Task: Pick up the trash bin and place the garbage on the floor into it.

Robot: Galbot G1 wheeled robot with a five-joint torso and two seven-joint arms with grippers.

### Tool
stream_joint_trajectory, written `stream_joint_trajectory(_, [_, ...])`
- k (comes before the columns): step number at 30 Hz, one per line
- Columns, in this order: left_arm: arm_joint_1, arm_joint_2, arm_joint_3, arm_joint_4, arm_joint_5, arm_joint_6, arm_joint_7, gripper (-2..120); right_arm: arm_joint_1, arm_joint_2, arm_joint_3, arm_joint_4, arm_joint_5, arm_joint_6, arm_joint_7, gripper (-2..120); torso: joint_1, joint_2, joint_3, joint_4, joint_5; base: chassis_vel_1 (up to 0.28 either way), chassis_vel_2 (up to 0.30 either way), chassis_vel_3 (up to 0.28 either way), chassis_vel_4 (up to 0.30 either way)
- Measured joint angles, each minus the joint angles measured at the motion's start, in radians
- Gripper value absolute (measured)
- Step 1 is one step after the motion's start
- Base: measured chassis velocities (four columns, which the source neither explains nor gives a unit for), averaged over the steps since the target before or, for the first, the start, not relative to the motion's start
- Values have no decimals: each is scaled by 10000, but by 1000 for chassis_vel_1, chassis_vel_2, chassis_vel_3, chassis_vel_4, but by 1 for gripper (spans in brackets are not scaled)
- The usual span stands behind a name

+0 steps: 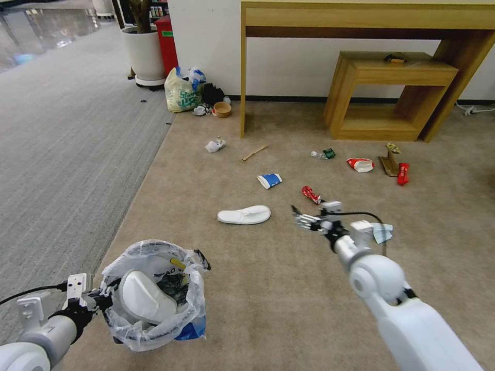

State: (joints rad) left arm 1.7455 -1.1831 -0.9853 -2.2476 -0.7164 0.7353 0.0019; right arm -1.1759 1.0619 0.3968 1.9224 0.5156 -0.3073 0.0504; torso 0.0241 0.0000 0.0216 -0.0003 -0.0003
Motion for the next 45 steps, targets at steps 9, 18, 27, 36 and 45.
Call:
stream_joint_trajectory(9, [-6,14,103,30,100,1,1,0,-606,186,364,157,-194,99,-71,100,0,0,1,2,0,-113,102,102,-98])
stream_joint_trajectory(18, [-39,27,119,126,101,0,48,0,-739,358,228,157,-341,123,-69,100,1,0,2,2,-3,-142,133,134,-141])
stream_joint_trajectory(27, [-99,63,101,216,93,0,118,0,-698,622,-179,73,-469,130,-26,100,1,0,1,3,0,-128,126,115,-117])
stream_joint_trajectory(36, [-131,54,87,308,86,0,139,0,-667,782,-365,-43,-578,145,-17,100,2,-1,2,1,-3,-124,137,132,-137])
stream_joint_trajectory(45, [-174,116,51,362,63,0,139,0,-684,753,-389,-136,-627,198,-53,100,2,0,2,2,2,-139,140,145,-140])
